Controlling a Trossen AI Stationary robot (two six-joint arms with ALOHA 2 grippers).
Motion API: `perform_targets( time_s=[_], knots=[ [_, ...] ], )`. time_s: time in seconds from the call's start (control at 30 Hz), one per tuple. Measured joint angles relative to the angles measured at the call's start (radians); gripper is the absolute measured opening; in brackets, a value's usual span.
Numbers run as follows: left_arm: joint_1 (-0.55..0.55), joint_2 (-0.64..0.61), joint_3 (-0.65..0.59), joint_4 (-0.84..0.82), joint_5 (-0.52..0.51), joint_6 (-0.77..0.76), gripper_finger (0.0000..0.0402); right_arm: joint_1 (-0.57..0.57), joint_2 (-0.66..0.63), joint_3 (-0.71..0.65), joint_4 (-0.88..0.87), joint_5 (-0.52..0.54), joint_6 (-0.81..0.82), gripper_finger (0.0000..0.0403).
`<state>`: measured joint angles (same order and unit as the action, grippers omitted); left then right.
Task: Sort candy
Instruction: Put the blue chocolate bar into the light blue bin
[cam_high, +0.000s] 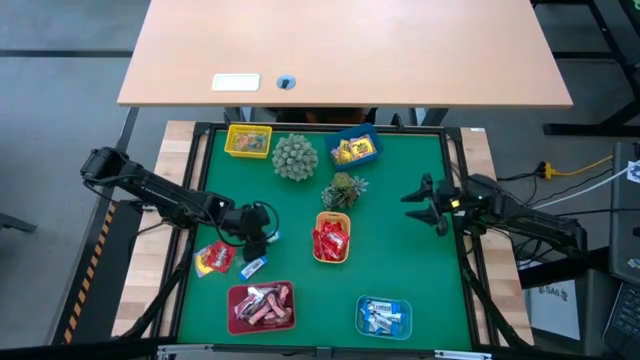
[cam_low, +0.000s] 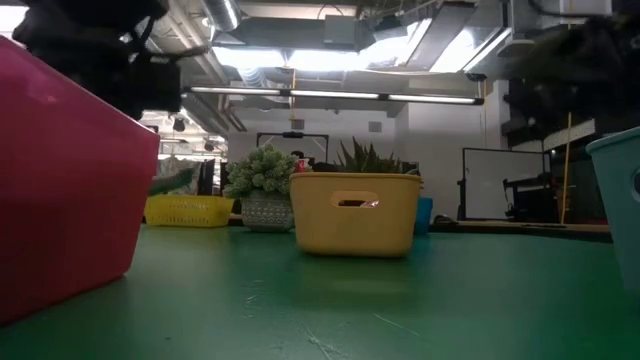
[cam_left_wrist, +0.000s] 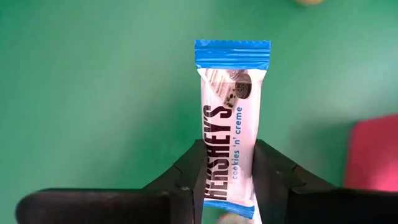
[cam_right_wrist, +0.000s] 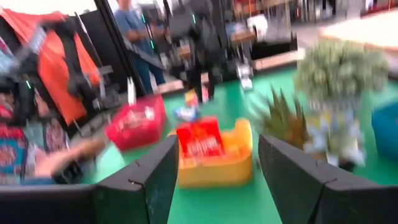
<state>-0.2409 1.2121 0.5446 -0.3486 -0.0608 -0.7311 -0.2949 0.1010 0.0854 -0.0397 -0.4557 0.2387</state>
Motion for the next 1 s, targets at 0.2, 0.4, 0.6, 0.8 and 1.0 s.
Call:
perform_targets(
  time_s=[0.2,0.4,0.6,0.8,1.0],
  knots=[
    [0.000,-0.001,0.000,0.192,-0.004,0.000,0.0086,0.001,0.001,0.001,0.216,0.003,0.045,0.0221],
    [0.000,-0.002,0.001,0.330,-0.008,0.000,0.0086,0.001,0.068,0.002,0.415,0.000,0.045,0.0221],
    [0.000,-0.002,0.001,0.405,-0.008,0.000,0.0086,0.017,0.221,0.003,0.593,-0.009,0.040,0.0220],
    [0.000,-0.002,0.002,0.414,-0.008,0.000,0.0086,0.145,0.434,0.089,0.645,0.039,-0.063,0.0220],
    [0.000,-0.002,0.002,0.414,-0.009,0.001,0.0086,0.272,0.676,0.237,0.640,0.080,-0.240,0.0220]
  ],
)
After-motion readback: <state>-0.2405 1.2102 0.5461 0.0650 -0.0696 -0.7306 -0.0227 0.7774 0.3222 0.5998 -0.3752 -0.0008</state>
